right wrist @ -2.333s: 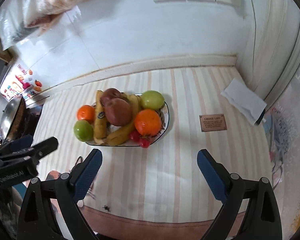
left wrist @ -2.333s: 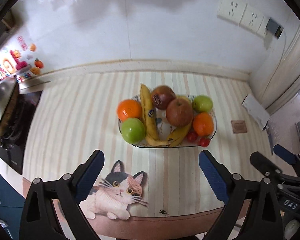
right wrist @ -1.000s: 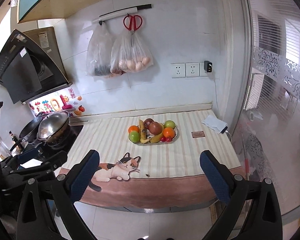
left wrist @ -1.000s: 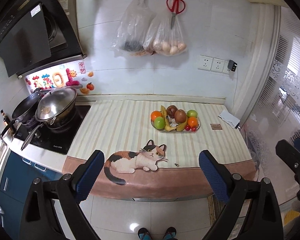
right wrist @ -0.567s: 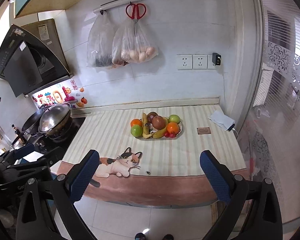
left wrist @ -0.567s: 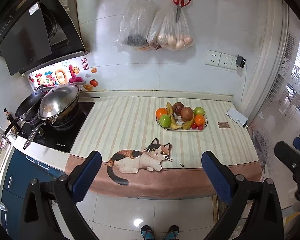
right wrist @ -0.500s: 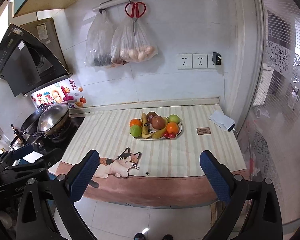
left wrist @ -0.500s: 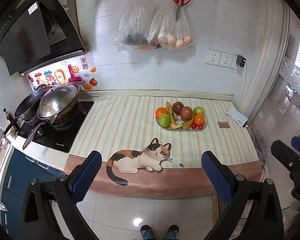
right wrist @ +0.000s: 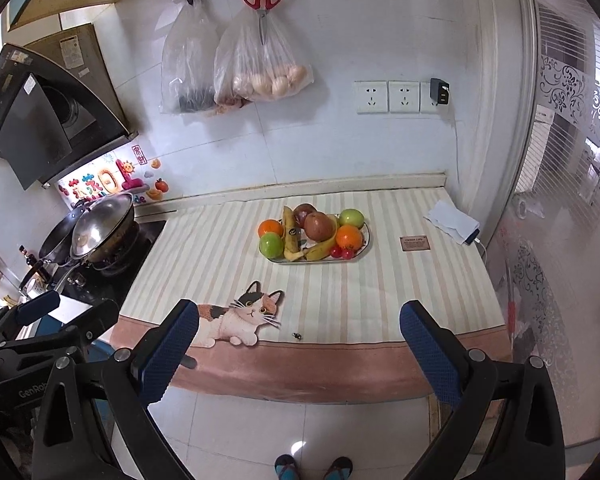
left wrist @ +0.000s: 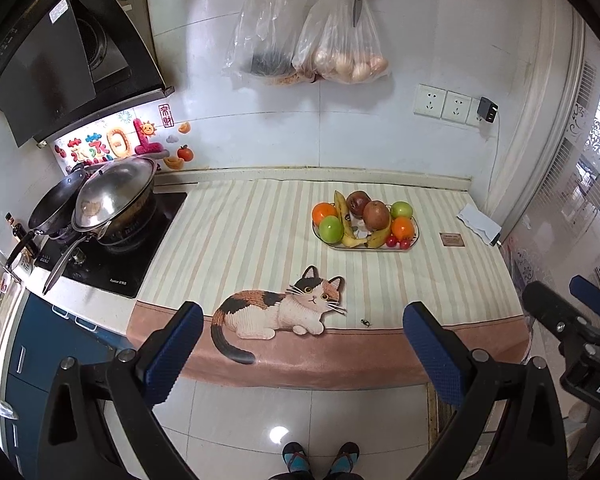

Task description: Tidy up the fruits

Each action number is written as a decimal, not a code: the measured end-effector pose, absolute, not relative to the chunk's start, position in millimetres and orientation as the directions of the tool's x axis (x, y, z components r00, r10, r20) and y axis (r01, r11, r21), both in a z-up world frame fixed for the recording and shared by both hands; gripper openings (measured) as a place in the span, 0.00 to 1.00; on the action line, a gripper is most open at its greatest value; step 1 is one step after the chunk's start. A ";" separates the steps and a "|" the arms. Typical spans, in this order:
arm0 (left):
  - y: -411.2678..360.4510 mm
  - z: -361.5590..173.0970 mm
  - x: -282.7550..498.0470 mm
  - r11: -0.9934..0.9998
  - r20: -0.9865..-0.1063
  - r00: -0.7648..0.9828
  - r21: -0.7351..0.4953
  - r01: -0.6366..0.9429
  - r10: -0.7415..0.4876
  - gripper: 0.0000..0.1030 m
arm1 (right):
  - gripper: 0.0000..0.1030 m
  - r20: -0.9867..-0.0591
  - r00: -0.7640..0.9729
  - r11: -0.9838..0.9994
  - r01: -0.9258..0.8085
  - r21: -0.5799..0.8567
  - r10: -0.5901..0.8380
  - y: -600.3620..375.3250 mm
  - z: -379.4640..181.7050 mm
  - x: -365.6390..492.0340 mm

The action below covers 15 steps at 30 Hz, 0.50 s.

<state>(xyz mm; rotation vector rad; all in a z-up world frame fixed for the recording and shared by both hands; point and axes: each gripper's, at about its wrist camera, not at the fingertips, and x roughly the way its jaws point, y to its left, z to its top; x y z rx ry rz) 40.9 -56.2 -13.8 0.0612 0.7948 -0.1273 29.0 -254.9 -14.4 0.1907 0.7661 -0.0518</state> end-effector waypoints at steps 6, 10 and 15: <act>-55.0 -12.8 40.8 0.991 -0.713 0.696 0.011 0.135 -0.088 0.99 | 1.00 -0.695 0.719 0.981 0.116 0.153 0.023 -255.8 -15.9 28.2; -54.9 -11.7 40.2 0.991 -0.710 0.699 0.010 0.136 -0.089 0.99 | 0.99 -0.690 0.723 0.981 0.121 0.154 0.019 -253.7 -19.5 24.1; -55.4 -10.6 38.9 0.991 -0.709 0.700 0.012 0.135 -0.087 0.99 | 0.99 -0.687 0.726 0.979 0.127 0.159 0.017 -253.7 -19.6 19.6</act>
